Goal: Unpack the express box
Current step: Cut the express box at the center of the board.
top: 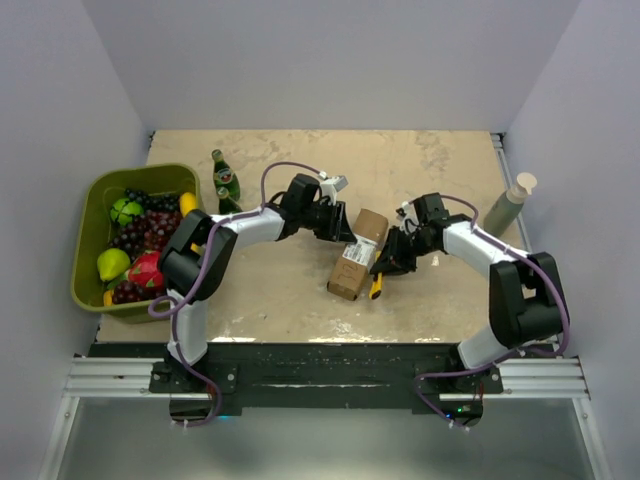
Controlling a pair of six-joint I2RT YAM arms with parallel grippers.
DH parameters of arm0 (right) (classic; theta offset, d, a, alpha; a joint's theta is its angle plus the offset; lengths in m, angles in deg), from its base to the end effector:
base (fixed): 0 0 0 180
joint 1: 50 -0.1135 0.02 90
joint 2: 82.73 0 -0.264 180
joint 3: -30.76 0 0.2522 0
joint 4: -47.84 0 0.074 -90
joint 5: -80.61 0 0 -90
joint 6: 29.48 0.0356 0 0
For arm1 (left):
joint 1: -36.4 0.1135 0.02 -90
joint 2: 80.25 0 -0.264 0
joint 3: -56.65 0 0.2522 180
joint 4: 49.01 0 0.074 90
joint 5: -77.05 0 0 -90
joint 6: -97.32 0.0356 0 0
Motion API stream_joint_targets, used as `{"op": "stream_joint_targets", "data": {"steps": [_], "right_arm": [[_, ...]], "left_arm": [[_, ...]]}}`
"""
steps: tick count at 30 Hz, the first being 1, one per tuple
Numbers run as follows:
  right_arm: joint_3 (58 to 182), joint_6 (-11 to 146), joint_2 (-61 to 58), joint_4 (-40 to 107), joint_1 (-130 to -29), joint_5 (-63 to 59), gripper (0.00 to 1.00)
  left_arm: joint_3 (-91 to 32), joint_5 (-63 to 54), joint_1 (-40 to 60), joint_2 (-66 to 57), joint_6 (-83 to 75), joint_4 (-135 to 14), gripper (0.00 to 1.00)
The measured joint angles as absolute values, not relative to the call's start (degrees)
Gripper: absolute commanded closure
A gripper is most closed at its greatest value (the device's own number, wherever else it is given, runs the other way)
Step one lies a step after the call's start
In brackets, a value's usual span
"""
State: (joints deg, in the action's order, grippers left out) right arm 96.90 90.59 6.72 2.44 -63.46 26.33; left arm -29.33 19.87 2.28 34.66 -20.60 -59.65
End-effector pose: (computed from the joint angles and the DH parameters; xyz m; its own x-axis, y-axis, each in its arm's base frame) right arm 0.2737 0.0869 0.1818 -0.9822 0.1832 -0.0417 0.1121 0.7493 0.6527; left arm 0.3468 -0.2583 0.1647 -0.8487 0.0997 -0.5195 0.4752 0.5750 -0.6660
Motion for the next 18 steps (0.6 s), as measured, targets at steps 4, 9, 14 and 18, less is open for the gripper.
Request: {"op": "stream_joint_targets", "data": {"steps": [4, 9, 14, 18], "right_arm": [[94.7, 91.2, 4.8, 2.7, -64.2, 27.8, 1.0], [92.9, 92.3, 2.6, 2.9, -65.9, 28.8, 1.0], [92.5, 92.6, 1.6, 2.4, -67.6, 29.3, 1.0], [92.5, 91.1, -0.5, 0.9, -69.5, 29.9, 1.0]], "left_arm": [[-29.7, 19.8, 2.3, 34.9, -20.1, -59.6, 0.76], [-30.0, 19.6, 2.3, 35.0, -19.1, -59.5, 0.75], [-30.6, 19.4, 2.3, 35.1, -17.7, -60.4, 0.75], [-31.3, 18.7, 2.2, 35.3, -17.0, -60.3, 0.75]]}}
